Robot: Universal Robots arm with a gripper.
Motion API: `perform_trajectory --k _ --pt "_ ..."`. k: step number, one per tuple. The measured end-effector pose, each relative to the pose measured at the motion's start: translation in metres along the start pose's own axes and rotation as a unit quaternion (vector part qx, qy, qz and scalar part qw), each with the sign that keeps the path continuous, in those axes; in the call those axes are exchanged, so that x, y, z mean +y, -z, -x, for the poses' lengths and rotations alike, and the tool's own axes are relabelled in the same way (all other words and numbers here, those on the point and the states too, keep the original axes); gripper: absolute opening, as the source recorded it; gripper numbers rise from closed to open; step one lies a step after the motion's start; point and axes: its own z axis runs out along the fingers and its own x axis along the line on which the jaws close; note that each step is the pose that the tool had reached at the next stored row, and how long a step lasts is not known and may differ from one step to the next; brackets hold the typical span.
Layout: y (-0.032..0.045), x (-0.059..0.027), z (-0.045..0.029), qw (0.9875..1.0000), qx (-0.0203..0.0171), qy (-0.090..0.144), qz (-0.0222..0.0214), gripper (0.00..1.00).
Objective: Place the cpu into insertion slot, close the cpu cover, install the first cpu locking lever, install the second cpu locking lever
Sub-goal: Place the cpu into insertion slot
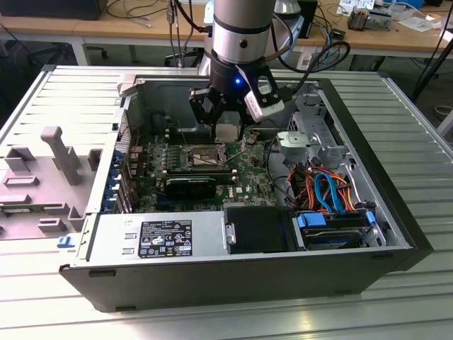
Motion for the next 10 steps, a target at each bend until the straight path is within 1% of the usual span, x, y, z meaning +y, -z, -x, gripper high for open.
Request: perform_trajectory --k 10 --pt "-0.0017 -0.0009 0.0001 1.0 0.0 0.0 0.0 0.55"
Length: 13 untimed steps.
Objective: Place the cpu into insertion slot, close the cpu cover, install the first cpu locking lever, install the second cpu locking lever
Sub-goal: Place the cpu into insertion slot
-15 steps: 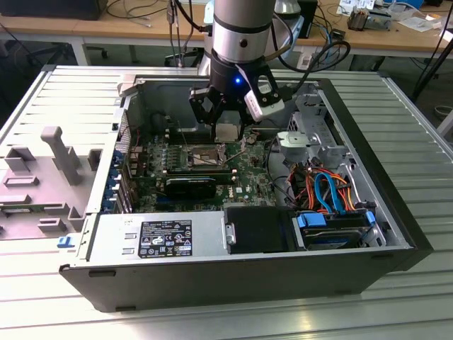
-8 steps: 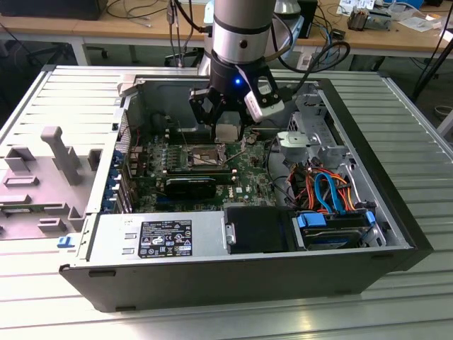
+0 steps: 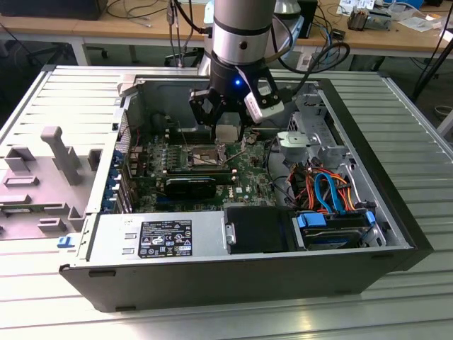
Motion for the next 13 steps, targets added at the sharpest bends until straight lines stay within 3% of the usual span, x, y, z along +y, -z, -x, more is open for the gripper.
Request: perform_trajectory --k 10,13 --pt "-0.0036 -0.0013 -0.0004 1.0 0.0 0.0 -0.0003 0.55" --pt "-0.0049 -0.0015 -0.0063 1.0 0.0 0.0 -0.0006 0.55"
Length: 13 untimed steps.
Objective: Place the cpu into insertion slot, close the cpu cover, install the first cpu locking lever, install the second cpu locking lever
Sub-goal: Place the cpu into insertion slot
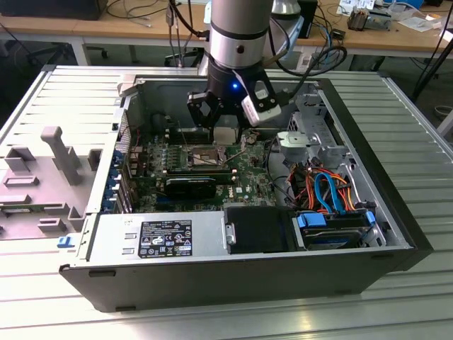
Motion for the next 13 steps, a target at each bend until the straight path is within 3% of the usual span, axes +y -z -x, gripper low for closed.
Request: perform_trajectory --k 7,13 --pt "-0.0029 0.0025 -0.0071 1.0 0.0003 0.003 -0.0023 0.55" --pt "-0.0097 0.0056 -0.0077 0.9999 0.0004 0.007 -0.0107 0.55"
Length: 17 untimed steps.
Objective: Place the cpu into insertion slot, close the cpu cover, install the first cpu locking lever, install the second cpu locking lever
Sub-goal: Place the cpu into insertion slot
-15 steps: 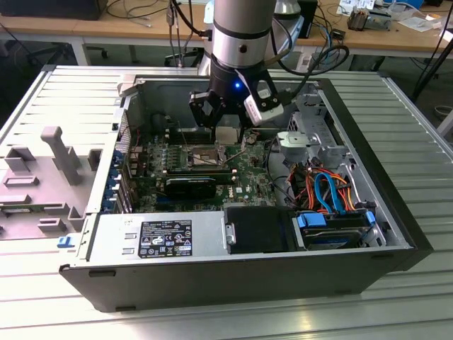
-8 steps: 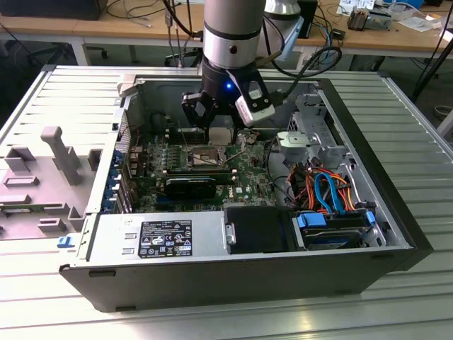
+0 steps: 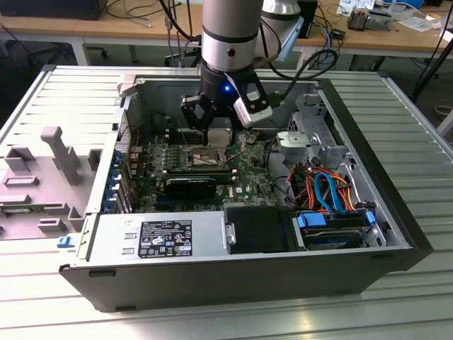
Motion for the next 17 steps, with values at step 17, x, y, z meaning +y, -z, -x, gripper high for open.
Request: perform_trajectory --k 17 --pt "-0.0024 0.0005 0.0 0.9997 -0.0016 -0.024 -0.0028 0.55"
